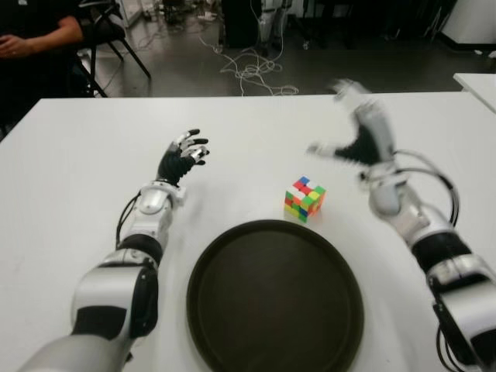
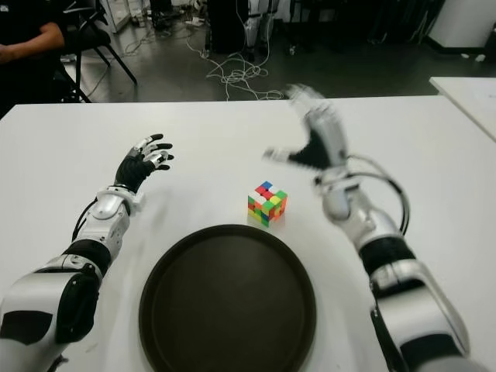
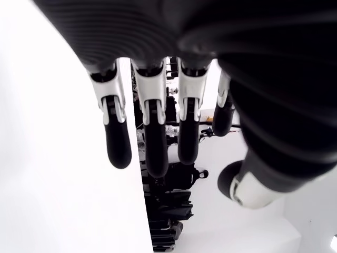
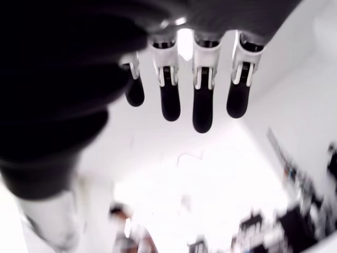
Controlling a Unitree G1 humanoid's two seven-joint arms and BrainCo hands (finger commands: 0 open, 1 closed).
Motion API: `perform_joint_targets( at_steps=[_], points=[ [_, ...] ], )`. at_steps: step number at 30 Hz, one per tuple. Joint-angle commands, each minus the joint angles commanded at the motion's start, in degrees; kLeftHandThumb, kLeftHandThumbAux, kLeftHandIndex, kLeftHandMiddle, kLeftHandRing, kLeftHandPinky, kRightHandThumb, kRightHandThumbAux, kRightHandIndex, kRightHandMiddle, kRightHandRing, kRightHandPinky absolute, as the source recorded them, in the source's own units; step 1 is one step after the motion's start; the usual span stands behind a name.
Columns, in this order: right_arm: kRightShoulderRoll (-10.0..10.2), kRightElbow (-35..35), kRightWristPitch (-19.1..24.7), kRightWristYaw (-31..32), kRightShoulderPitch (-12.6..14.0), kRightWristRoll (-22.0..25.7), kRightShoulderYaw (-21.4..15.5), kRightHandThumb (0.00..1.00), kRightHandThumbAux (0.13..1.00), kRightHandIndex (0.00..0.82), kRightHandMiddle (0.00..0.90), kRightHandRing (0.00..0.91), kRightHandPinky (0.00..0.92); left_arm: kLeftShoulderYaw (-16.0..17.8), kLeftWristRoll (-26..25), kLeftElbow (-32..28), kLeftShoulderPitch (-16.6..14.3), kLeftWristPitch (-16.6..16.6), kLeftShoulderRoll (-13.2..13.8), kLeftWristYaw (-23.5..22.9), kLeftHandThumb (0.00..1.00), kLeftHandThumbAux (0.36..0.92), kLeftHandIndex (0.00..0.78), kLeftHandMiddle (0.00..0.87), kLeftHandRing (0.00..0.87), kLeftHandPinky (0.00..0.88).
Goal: Pick up the Rubik's Cube and put it in the plate
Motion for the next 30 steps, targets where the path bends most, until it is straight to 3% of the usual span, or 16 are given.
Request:
perform_joint_targets(
  at_steps=[5,7,12,22,30],
  points=[
    [-2.8,-9.9,5.6,13.4,2.9,0.4,0.7,0.0,0.704,0.149,0.187,0.201,0.182,0.0,0.0,0.0,0.0,-0.1,-0.1,0.0,0.318,0.697,0.174,0.278,0.309,0.342],
    [-4.1,-14.6,9.8,22.4,3.8,-0.1,2.0,0.0,0.703,0.146,0.18,0.192,0.172,0.0,-0.1,-0.1,0.0,-0.2,-0.1,-0.1,0.322,0.699,0.176,0.278,0.309,0.34],
    [-5.6,-22.6,16.9,36.2,5.1,-0.6,3.8,0.0,0.685,0.133,0.159,0.168,0.143,0.2,-0.3,-0.2,0.1,-0.5,-0.2,-0.4,0.32,0.697,0.172,0.273,0.308,0.343],
    [-6.1,-32.8,24.0,47.3,7.0,-2.6,4.6,0.0,0.688,0.111,0.14,0.143,0.133,-0.1,0.0,-0.2,0.2,-0.7,0.0,-0.3,0.311,0.7,0.175,0.271,0.306,0.336],
    [-6.0,-37.1,26.1,49.5,8.7,-4.4,4.8,0.0,0.7,0.111,0.138,0.137,0.133,-0.2,0.1,-0.1,0.1,-0.6,0.1,-0.2,0.305,0.698,0.178,0.274,0.307,0.333]
  ],
)
